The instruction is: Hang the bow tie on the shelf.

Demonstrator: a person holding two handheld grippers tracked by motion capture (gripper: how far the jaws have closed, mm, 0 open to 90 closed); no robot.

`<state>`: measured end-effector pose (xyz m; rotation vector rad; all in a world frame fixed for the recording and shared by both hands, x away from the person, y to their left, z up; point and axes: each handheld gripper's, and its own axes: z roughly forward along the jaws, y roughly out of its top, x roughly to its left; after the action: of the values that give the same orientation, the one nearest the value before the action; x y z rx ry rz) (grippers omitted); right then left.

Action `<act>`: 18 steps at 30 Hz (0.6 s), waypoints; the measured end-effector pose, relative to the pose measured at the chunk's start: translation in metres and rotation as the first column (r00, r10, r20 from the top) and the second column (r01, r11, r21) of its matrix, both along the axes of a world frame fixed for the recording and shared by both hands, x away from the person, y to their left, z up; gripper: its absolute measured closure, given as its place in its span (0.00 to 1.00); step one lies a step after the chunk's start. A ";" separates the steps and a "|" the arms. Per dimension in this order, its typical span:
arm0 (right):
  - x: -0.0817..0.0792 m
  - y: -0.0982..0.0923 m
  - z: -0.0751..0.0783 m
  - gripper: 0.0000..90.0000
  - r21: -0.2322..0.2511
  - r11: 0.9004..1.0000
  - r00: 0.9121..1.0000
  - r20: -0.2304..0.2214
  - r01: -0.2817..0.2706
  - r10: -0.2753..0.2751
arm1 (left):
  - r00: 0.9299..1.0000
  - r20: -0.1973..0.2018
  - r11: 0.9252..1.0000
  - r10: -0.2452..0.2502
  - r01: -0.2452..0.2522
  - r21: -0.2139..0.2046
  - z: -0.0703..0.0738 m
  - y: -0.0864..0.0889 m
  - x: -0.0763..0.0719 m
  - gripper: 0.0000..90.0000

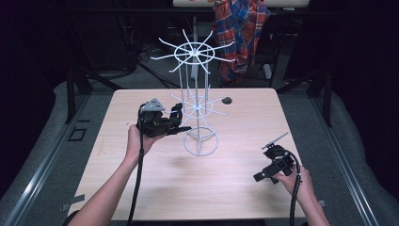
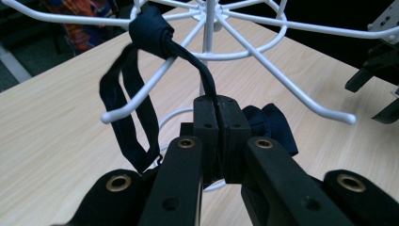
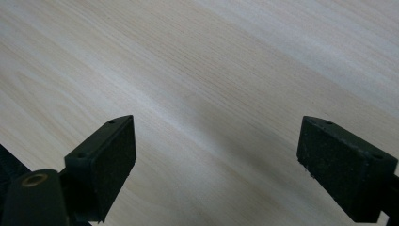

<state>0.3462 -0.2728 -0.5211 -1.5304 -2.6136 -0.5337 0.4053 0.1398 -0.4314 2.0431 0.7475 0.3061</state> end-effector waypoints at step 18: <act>-0.001 0.003 0.000 0.13 -0.023 1.000 1.000 -0.009 -0.018 0.018 | 0.998 0.038 0.998 0.059 -0.059 0.021 -0.019 -0.001 0.000 0.98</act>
<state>0.3457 -0.2694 -0.5211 -1.5108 -2.6335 -0.4963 0.4051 0.1386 -0.4503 2.0327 0.7855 0.3868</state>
